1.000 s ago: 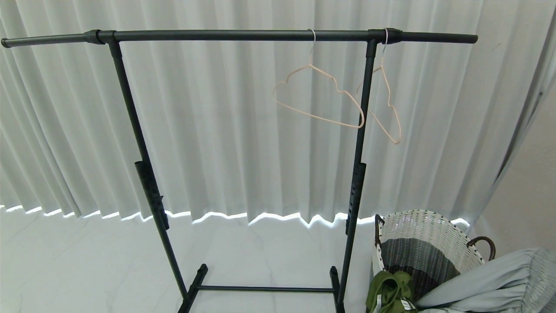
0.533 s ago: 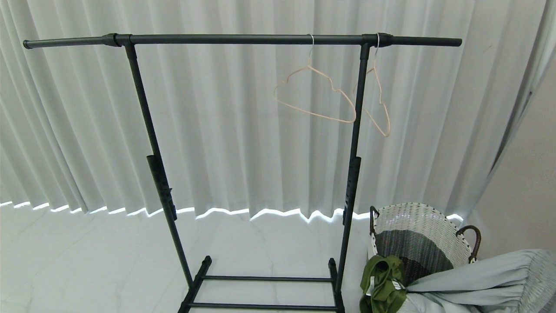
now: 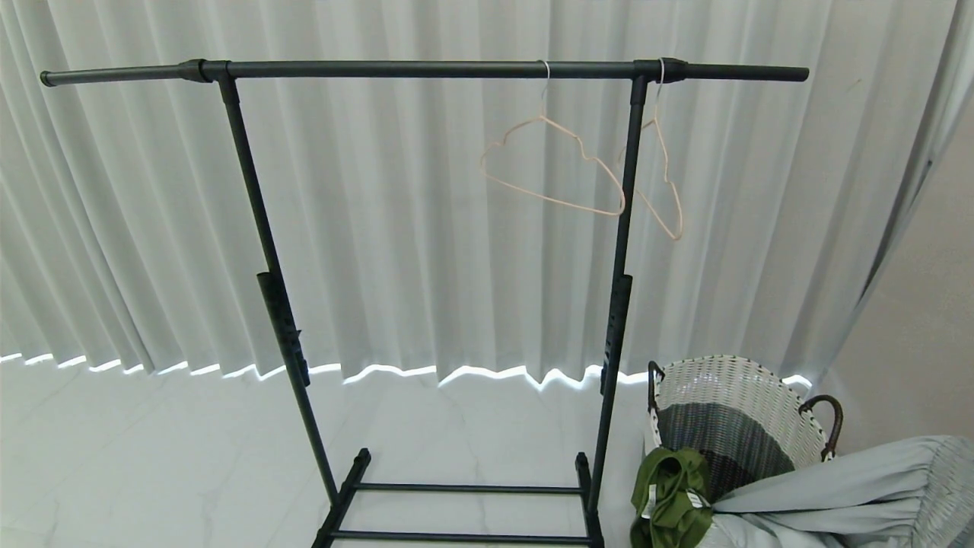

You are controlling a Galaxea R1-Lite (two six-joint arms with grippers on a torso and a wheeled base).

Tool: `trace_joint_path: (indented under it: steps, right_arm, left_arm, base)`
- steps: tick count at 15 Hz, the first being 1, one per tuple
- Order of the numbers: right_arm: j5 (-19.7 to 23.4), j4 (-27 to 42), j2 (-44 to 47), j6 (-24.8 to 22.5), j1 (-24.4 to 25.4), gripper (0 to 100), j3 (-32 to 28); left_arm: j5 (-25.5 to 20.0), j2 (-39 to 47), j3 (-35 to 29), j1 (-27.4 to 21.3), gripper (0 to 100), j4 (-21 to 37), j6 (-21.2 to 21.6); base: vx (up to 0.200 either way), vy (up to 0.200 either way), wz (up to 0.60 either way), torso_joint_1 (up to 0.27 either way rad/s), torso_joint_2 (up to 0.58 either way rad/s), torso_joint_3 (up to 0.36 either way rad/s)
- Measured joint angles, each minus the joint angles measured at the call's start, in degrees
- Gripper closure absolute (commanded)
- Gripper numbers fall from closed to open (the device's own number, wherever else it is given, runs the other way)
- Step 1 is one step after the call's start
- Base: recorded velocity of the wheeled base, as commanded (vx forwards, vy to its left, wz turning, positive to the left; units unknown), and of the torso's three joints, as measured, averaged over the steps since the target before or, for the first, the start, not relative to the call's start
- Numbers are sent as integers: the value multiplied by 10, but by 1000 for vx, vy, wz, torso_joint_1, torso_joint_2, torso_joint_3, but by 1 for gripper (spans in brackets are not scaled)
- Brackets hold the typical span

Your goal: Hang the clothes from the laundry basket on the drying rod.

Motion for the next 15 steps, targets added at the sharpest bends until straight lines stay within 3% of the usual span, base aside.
trace_joint_path:
  steps: [2,7,9,15]
  right_arm:
    - [-1,0,0,1,0,100,0]
    - [-3,-1,0,2,-2,100,1]
    - [-24,0,-2,2,-10,100,0]
    - [-39,11,-15,34,-39,100,-59]
  left_arm:
    - [0,0,0,0,0,0,0]
    - [0,0,0,0,0,0,0]
    - [0,0,0,0,0,0,0]
    - [0,0,0,0,0,0,0]
  base:
    - [0,200,0,5,5,2]
    - [0,0,0,0,0,0]
    - [0,0,0,0,0,0]
    - [0,0,0,0,0,0]
